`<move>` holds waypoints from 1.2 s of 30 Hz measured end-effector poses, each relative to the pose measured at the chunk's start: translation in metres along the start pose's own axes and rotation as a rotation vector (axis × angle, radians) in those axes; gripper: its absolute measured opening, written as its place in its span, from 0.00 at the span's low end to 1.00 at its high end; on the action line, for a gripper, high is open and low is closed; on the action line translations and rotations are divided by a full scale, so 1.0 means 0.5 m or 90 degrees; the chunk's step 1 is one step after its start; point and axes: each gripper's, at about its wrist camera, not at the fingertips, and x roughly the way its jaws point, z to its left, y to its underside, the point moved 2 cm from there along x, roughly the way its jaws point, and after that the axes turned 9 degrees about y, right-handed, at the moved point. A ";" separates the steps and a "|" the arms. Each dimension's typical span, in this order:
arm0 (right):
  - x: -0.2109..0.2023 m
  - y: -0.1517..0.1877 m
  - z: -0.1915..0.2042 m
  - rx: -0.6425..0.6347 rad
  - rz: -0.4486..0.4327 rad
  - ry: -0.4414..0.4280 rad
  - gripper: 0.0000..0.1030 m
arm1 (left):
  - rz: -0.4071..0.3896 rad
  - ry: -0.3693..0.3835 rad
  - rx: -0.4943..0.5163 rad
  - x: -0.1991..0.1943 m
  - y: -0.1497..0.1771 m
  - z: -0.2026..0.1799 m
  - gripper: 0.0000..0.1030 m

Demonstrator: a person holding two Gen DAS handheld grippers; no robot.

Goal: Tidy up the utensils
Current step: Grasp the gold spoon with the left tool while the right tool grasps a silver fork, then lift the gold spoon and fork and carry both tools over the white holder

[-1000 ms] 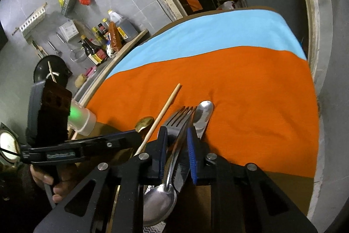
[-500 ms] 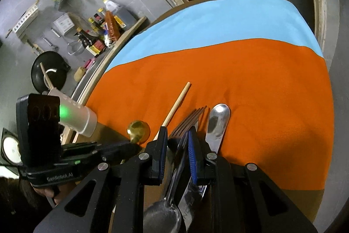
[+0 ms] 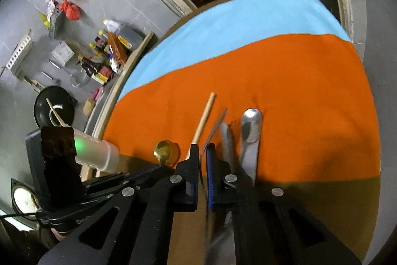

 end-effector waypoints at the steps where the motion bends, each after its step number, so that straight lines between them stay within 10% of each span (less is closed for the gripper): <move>1: -0.014 0.004 0.008 0.006 -0.015 -0.002 0.04 | -0.007 -0.005 0.004 -0.009 -0.001 0.000 0.03; 15: -0.207 0.065 0.130 0.065 -0.225 -0.008 0.03 | -0.206 0.024 0.043 -0.291 0.000 0.010 0.03; 36: -0.240 -0.025 0.614 -0.178 -0.435 -0.212 0.03 | -0.500 -0.076 0.049 -0.727 -0.078 0.197 0.03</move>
